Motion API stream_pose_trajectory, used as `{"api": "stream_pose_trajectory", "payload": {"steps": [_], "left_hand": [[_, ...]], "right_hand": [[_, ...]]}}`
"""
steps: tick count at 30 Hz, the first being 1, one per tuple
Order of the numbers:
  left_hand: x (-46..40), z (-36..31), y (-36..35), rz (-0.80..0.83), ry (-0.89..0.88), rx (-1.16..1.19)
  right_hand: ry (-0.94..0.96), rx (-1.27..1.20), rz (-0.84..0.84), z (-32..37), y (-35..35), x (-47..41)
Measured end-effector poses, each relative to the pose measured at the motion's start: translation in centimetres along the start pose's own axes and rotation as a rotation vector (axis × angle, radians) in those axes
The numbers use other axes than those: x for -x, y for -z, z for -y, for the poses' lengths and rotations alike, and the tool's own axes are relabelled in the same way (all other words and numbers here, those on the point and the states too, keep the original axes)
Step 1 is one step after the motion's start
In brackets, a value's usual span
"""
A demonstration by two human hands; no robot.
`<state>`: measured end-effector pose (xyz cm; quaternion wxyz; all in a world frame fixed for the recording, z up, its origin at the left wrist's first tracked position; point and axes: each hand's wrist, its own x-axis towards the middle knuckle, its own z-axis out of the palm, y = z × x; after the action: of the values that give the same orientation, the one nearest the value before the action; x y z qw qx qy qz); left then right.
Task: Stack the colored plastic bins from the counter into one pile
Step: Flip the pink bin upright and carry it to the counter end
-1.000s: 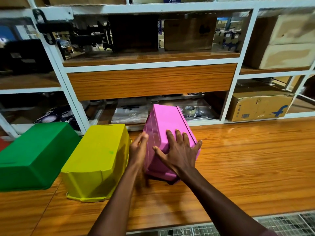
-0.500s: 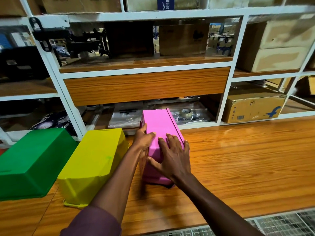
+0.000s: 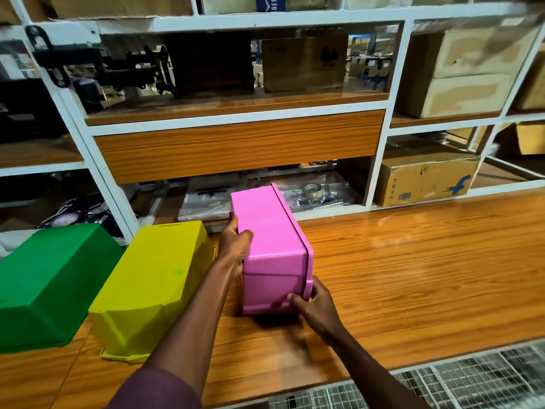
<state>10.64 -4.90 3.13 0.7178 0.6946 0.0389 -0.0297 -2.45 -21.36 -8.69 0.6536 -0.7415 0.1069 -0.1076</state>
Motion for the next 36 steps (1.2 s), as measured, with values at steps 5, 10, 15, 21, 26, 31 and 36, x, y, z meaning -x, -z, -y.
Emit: {"api": "stream_pose_trajectory", "payload": {"steps": [5, 10, 15, 21, 26, 31, 36], "left_hand": [[0.4, 0.9, 1.1, -0.045, 0.020, 0.047], [1.0, 2.3, 2.1, -0.109, 0.088, 0.273], [1.2, 4.3, 2.8, -0.133, 0.134, 0.356], [2.6, 5.2, 3.2, -0.016, 0.224, 0.321], [3.0, 4.6, 3.6, 0.085, 0.179, 0.229], [2.7, 5.5, 3.6, 0.042, 0.104, 0.094], [3.0, 6.3, 3.8, -0.005, 0.136, 0.132]], "right_hand": [[0.118, 0.033, 0.102, 1.4, 0.3, -0.2], [0.261, 0.285, 0.168, 3.1, 1.4, -0.6], [0.440, 0.729, 0.240, 6.7, 2.9, -1.1], [0.511, 1.239, 0.342, 9.6, 2.2, -0.7], [0.535, 1.429, 0.361, 9.4, 1.1, 0.6], [0.534, 1.502, 0.387, 8.2, -0.1, 1.4], [0.464, 1.404, 0.514, 8.5, 0.2, 0.6]]}}
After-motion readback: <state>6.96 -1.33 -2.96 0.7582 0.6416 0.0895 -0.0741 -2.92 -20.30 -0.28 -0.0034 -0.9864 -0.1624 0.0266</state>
